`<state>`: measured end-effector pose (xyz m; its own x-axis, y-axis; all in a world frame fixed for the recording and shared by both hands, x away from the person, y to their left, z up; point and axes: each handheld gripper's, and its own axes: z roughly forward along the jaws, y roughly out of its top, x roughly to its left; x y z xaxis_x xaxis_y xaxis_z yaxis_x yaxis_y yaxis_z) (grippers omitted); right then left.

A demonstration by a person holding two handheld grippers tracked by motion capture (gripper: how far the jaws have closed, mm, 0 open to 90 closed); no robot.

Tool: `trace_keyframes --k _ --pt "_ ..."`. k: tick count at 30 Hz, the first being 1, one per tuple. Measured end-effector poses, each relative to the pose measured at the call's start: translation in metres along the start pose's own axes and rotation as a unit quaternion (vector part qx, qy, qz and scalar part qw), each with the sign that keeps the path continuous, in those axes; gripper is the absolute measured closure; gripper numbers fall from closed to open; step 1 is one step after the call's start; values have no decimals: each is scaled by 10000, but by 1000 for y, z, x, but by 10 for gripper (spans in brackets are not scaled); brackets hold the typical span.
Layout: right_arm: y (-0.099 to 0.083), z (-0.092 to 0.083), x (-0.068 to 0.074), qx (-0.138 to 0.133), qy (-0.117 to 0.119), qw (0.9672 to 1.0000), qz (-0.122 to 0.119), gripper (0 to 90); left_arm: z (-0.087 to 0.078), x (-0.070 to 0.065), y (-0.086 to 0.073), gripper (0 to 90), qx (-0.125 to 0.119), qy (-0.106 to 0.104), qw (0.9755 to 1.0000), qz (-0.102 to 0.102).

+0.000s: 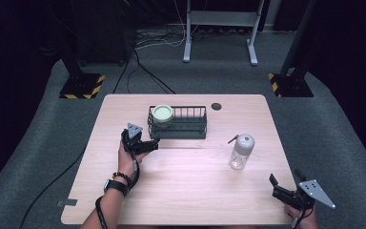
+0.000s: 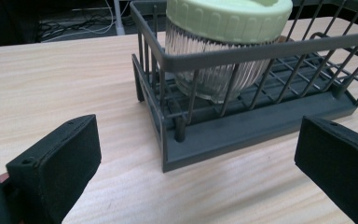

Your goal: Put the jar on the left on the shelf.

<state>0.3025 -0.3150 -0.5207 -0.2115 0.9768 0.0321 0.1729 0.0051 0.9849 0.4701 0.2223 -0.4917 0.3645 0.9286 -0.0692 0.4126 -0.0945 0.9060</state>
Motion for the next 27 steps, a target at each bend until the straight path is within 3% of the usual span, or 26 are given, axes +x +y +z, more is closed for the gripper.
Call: trace_keyframes --k 27 --pt "0 1 1 25 -45 10000 -39 13 -26 7 -22 2 -39 -16 10000 -34"
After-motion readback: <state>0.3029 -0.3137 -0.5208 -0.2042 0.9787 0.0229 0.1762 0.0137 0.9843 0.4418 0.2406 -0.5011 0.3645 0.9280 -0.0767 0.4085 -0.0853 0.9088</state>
